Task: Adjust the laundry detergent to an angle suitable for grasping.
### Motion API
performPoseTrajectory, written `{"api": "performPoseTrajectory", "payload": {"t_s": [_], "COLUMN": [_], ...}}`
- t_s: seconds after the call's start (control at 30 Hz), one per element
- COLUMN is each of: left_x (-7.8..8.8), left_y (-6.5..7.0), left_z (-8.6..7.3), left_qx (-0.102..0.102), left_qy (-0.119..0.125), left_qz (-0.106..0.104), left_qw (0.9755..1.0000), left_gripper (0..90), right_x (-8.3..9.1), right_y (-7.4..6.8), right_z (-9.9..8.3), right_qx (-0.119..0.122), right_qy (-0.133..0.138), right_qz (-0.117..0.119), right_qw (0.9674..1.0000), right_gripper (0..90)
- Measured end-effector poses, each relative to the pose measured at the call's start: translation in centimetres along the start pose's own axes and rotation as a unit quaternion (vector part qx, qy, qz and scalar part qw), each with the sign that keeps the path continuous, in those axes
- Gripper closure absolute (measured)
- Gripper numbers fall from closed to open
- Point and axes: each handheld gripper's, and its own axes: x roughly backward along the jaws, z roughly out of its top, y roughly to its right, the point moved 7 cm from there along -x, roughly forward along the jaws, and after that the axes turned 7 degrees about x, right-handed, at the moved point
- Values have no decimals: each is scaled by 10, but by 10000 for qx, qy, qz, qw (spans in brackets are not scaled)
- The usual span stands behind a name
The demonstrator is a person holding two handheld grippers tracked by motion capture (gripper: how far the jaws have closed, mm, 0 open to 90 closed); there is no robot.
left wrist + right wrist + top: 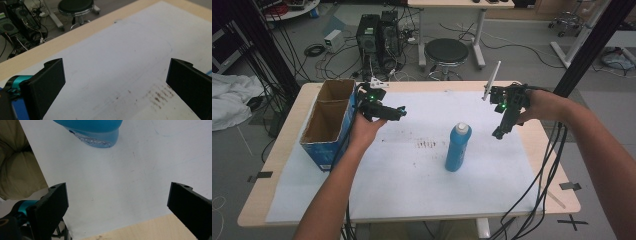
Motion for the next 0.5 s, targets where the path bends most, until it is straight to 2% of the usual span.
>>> {"api": "performPoseTrajectory", "payload": {"t_s": [0.03, 0.07, 0.1, 0.2, 0.23, 0.3, 0.4, 0.47, 0.5], "left_x": [0, -1, -1, -2, -2, -2, 0, 1, 3], "left_y": [0, -1, -1, 0, 2, 3, 6, 6, 7], "left_z": [0, -3, -4, -7, -8, -9, -13, -14, -18], "left_qx": [0, 129, 171, 196, 227, 253, 377, 412, 465], "left_qy": [0, 221, 312, 495, 662, 746, 1011, 1065, 1189], "left_qz": [0, 27, 59, 65, 64, 25, -75, -60, -7], "left_qw": [10000, 9997, 9994, 9986, 9975, 9969, 9941, 9934, 9918], "left_gripper": [21, 21, 21, 21, 21, 21, 21, 21, 21], "right_x": [0, 0, 0, -1, -1, -1, -2, -1, -1], "right_y": [0, 0, 0, -1, -2, -1, -2, -2, -2], "right_z": [0, 0, 0, 0, 0, -1, -1, -1, -1], "right_qx": [0, -1, -4, 7, -3, -7, -12, -8, -9], "right_qy": [0, -16, -21, -5, -12, -20, -12, -8, -16], "right_qz": [0, -13, -15, -17, -10, -15, -20, -17, -22], "right_qw": [10000, 10000, 10000, 10000, 10000, 10000, 10000, 10000, 10000], "right_gripper": [24, 24, 24, 24, 24, 24, 24, 24, 24]}}
